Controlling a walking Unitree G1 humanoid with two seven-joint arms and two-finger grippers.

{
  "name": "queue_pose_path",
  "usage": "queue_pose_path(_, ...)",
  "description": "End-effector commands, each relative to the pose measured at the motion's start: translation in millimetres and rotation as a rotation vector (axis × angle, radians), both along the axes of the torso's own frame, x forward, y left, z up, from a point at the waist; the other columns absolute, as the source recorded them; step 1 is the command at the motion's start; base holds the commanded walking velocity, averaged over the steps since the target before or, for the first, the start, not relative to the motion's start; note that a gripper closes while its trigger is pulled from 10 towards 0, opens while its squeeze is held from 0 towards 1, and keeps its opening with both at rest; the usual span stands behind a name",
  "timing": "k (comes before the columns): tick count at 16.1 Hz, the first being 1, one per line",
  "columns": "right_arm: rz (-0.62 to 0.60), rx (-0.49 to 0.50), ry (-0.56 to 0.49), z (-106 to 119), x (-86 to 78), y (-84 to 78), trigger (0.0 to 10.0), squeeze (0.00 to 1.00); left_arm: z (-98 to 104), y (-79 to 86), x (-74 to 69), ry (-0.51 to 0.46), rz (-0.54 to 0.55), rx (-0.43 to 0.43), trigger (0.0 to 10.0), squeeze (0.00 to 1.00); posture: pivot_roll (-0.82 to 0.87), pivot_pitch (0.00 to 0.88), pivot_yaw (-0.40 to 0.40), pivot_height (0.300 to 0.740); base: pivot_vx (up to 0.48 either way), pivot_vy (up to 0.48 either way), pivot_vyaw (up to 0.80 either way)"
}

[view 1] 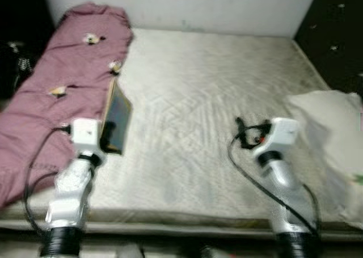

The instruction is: Clean up the room

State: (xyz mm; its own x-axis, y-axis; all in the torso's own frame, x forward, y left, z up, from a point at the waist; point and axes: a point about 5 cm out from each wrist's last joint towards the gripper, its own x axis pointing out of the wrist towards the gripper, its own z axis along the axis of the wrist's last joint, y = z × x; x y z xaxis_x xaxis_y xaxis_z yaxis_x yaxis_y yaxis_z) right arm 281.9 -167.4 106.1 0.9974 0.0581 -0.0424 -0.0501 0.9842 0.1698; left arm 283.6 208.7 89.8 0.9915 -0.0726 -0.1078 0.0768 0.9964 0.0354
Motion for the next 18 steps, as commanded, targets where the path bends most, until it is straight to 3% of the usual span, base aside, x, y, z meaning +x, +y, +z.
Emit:
queue_pose_path(1, -0.027, -0.016, -0.009, 3.0, 0.2, -8.3, 10.0, 0.00, 8.8, -3.6, 3.8, -0.045, -0.008, -0.006, 10.0, 0.00, -0.03, 0.000, -0.006, 0.740, 0.000, -0.296, 0.00)
queue_pose_path(11, -0.025, -0.040, -0.007, 2.3, 0.5, -10.9, 10.0, 0.00, 8.5, -5.0, 5.1, -0.046, -0.008, -0.007, 10.0, 0.00, -0.03, 0.000, -0.011, 0.740, 0.000, -0.292, 0.00)
queue_pose_path(18, -0.026, -0.050, -0.004, 1.4, -1.6, -12.3, 10.0, 0.00, 6.6, -7.1, 5.1, -0.047, -0.006, -0.027, 10.0, 0.00, -0.04, 0.000, -0.009, 0.740, 0.000, 0.000, 0.00)
